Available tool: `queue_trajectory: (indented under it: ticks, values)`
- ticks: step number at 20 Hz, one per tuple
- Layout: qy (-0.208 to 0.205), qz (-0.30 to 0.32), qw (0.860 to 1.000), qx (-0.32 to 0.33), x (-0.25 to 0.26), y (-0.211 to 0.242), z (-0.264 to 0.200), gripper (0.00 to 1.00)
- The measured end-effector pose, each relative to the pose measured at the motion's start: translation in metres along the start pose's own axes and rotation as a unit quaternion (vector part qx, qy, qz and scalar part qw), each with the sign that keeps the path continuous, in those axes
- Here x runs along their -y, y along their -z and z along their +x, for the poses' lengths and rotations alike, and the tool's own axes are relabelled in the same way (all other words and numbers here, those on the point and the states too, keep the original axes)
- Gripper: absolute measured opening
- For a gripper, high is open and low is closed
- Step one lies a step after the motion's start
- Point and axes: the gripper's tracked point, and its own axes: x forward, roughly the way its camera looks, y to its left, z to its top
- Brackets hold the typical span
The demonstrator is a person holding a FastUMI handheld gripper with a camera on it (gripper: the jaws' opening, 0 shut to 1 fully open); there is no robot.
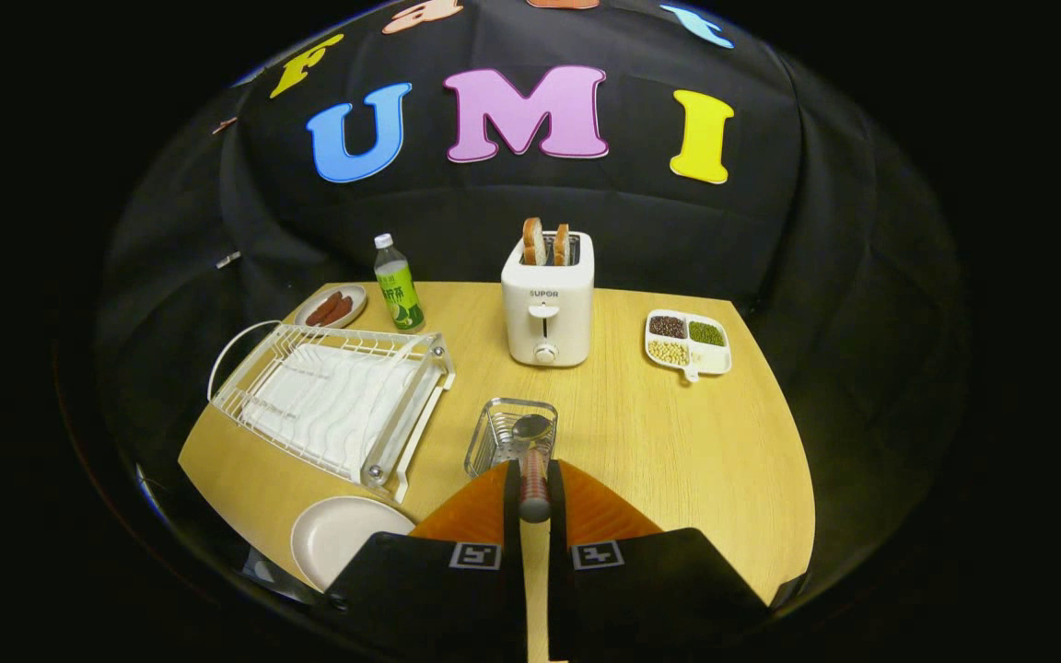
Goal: Take the plate from the dish rack, then take the spoon from the basket and place it into the plate.
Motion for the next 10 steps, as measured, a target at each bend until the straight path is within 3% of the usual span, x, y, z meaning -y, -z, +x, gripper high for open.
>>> queue_trajectory:
  ticks: [6, 10]
  values:
    - [-0.058, 0.012, 0.998, 0.031, -0.052, -0.02, -0.061, 0.13]
    - [-0.1, 0.017, 0.994, 0.027, -0.097, -0.002, -0.095, 0.13]
